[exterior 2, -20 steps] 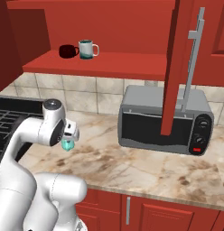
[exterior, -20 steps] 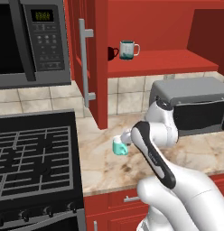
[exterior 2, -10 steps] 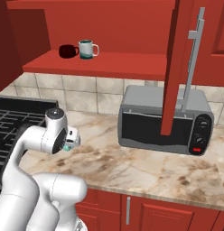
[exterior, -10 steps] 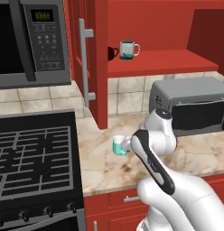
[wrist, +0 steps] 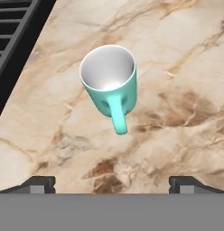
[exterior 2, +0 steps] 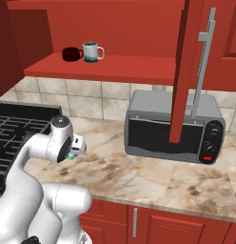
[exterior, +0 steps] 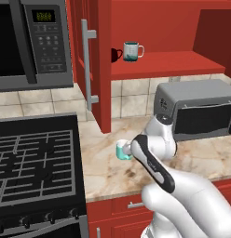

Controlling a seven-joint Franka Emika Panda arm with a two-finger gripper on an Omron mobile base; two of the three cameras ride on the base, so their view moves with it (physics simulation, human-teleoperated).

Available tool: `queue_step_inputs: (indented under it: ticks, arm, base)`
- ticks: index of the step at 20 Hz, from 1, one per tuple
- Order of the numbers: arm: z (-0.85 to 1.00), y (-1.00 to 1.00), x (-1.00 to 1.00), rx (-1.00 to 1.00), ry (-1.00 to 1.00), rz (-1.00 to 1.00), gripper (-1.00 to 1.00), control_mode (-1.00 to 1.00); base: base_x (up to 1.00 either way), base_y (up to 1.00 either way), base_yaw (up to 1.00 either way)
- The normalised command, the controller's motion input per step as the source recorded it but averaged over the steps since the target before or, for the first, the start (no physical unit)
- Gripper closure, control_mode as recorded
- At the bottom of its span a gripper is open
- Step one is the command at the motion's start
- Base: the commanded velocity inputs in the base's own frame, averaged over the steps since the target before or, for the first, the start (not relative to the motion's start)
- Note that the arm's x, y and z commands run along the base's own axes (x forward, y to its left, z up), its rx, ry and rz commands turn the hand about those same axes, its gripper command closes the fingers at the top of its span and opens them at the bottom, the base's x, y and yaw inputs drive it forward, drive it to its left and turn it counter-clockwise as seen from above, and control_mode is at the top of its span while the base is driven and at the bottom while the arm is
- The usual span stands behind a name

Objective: Pick the mug on the counter and place it in the cabinet with the handle facing the right, like the mugs already inside.

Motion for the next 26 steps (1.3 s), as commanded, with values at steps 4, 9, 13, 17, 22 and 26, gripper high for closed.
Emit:
queue_step_inputs:
  ticks: [4, 9, 13, 17, 22, 26]
  arm:
    - [-0.23, 0.0, 0.33, 0.0, 0.0, 0.0, -1.0, -1.0]
    - [-0.34, 0.01, 0.17, 0.0, 0.0, 0.0, -1.0, -1.0]
    - [-0.37, 0.0, 0.2, 0.0, 0.0, 0.0, -1.0, -1.0]
    - [-0.32, 0.01, 0.18, 0.0, 0.0, 0.0, -1.0, -1.0]
    - [-0.29, 0.07, 0.13, 0.0, 0.0, 0.0, -1.0, -1.0]
    - [-0.24, 0.09, 0.1, 0.0, 0.0, 0.0, -1.0, -1.0]
  base:
    - [0.0, 0.0, 0.0]
    - [0.0, 0.0, 0.0]
    - [0.0, 0.0, 0.0]
    - [0.0, 0.0, 0.0]
    - [0.0, 0.0, 0.0]
    - [0.0, 0.0, 0.0]
